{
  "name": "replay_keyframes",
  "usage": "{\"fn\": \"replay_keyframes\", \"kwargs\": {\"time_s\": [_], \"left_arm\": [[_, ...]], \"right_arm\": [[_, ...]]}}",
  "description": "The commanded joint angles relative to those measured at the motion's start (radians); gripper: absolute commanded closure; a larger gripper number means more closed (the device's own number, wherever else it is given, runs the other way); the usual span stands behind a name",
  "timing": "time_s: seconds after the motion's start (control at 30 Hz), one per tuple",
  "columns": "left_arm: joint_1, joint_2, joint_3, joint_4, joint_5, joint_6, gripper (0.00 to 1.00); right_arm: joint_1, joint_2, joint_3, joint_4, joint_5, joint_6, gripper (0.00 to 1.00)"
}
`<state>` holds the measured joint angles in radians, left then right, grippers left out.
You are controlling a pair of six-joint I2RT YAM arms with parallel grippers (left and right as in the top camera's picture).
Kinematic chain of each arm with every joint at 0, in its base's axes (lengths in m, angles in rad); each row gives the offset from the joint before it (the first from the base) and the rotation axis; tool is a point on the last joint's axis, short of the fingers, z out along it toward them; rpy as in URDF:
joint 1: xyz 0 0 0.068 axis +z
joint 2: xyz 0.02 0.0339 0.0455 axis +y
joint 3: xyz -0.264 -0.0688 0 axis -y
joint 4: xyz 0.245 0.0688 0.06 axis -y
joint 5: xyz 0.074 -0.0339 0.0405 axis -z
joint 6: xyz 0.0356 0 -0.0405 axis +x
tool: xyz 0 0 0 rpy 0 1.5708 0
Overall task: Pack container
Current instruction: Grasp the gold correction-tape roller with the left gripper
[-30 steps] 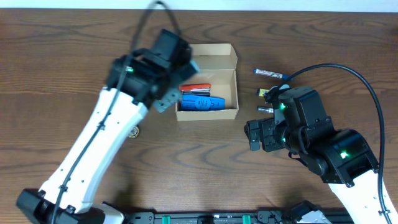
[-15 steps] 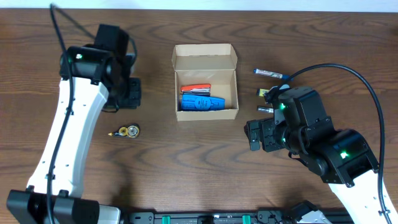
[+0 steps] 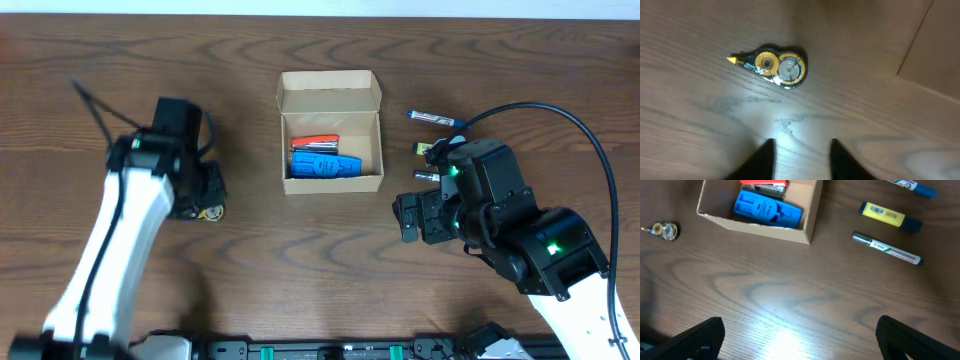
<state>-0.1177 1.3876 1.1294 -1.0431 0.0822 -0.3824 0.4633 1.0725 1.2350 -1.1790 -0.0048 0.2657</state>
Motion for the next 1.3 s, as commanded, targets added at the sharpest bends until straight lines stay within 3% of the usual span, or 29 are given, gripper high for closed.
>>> {"fn": "replay_keyframes", "kwargs": {"time_s": [0.0,0.1,0.13,0.43,0.6,0.73,1.27], "left_arm": [[0.009,-0.069,-0.058,0.031,-0.055,-0.172,0.42],[0.009,-0.074,-0.079,0.062,-0.055,-0.247,0.25],[0.009,-0.069,-0.079,0.072,-0.044,-0.263,0.05],[0.006,-0.044,-0.079,0.122,0.001,-0.317,0.05],[0.006,-0.006,-0.079,0.046,-0.003,-0.694,0.05],[0.006,0.051,-0.079,0.031,-0.003,-0.875,0.05],[0.006,0.301,-0.079,0.196,-0.003,-0.897,0.05]], "right_arm": [[0.003,-0.001,0.002,0.0,0.0,-0.013,0.01],[0.003,-0.001,0.002,0.0,0.0,-0.012,0.01],[0.003,-0.001,0.002,0.0,0.0,-0.012,0.01],[0.003,-0.001,0.002,0.0,0.0,-0.012,0.01],[0.003,-0.001,0.002,0.0,0.0,-0.013,0.01],[0.003,-0.001,0.002,0.0,0.0,-0.013,0.01],[0.002,0.001,0.002,0.0,0.0,-0.012,0.01]]}}
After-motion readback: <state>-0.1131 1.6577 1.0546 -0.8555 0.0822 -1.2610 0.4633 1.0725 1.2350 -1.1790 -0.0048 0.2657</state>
